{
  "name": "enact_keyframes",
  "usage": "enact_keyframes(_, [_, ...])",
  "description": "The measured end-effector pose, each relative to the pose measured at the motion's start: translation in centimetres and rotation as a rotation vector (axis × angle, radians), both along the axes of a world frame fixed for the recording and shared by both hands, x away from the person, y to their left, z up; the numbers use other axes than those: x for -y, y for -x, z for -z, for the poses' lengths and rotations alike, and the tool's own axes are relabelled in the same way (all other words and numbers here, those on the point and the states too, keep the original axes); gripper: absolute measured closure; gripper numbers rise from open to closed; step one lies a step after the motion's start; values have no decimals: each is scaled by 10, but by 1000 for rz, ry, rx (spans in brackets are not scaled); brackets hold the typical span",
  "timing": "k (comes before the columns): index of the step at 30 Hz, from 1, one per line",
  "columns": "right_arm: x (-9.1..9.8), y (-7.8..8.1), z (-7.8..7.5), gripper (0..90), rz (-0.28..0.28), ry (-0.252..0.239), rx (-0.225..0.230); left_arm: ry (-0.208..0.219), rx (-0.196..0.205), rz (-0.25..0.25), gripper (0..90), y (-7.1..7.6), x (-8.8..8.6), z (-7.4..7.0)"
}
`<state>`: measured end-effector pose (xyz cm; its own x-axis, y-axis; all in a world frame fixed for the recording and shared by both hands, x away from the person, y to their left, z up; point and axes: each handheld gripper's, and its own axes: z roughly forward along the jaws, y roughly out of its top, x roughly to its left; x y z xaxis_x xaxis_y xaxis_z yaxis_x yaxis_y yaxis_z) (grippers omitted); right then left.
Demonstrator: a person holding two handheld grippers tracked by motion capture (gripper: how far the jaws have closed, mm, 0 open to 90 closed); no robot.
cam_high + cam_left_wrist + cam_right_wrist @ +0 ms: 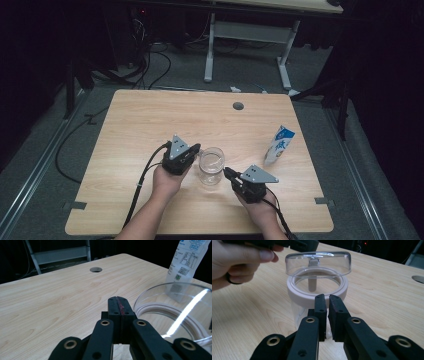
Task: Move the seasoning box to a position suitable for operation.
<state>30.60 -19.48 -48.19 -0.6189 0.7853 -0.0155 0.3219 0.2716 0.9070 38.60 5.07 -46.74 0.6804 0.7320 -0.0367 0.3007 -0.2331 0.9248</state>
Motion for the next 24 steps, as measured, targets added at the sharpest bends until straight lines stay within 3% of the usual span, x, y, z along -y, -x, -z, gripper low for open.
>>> enact_keyframes(8, [-7, -3, -6, 898, -16, 1, 23, 5, -4, 1, 900, 0, 0, 0])
enact_keyframes(19, [-15, -7, -10, 895, -30, 10, 42, 13, 6, 5, 900, 5, -4, -3])
enact_keyframes(21, [-14, -8, -11, 895, -24, 9, 36, 34, 16, -7, 900, 15, -20, -9])
enact_keyframes(24, [-16, -10, -10, 896, -19, 16, 23, 25, 16, -17, 898, 25, -36, -8])
